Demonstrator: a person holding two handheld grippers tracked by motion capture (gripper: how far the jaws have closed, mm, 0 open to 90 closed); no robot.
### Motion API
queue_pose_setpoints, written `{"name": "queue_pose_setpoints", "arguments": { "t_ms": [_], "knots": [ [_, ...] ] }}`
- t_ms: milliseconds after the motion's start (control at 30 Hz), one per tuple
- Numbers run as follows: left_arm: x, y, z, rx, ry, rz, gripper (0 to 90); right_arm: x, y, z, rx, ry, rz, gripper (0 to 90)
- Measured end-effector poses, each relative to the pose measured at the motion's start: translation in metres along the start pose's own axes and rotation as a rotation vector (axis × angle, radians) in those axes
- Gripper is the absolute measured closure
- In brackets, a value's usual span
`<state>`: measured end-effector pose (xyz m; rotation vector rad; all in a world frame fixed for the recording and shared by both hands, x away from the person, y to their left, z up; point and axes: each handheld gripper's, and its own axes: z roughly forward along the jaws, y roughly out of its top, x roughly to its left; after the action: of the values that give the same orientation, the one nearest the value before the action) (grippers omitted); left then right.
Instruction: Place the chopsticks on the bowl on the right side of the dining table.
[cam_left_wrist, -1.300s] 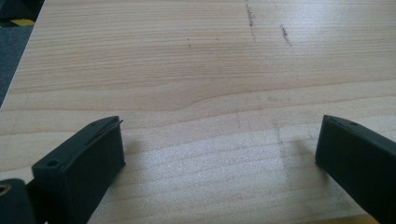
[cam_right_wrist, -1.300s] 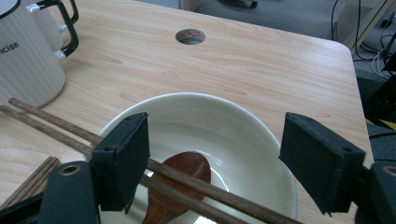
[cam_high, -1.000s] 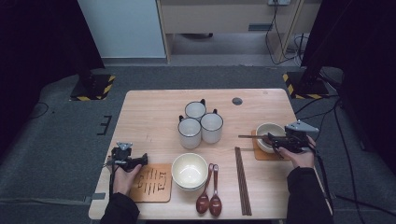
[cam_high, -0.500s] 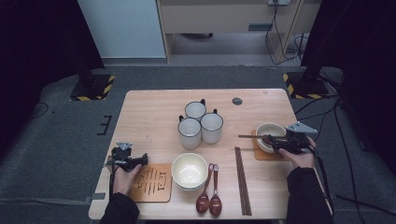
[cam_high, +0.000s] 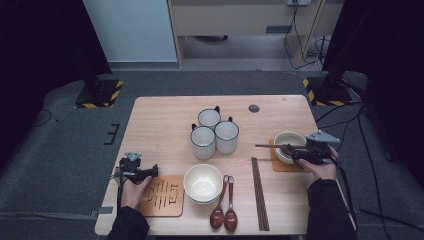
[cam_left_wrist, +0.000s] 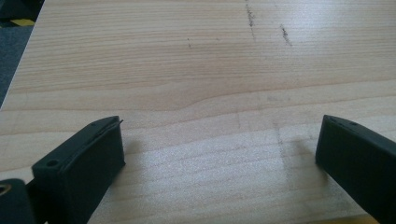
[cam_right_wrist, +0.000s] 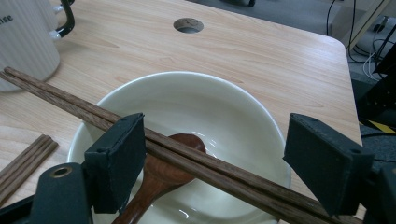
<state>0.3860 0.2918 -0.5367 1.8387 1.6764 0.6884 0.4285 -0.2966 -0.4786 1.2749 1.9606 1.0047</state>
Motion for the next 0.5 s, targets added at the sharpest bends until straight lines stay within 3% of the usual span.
{"name": "queue_pose_setpoints", "arguments": {
  "t_ms": [267, 500],
  "knots": [
    [0.0, 0.0, 0.0, 0.0, 0.0, 0.0, 0.3, -0.001, 0.004, -0.003, -0.026, 0.018, 0.016, 19.3],
    [0.0, 0.0, 0.0, 0.0, 0.0, 0.0, 0.3, -0.001, 0.015, -0.016, -0.073, 0.037, 0.059, 18.9]
  ]
}}
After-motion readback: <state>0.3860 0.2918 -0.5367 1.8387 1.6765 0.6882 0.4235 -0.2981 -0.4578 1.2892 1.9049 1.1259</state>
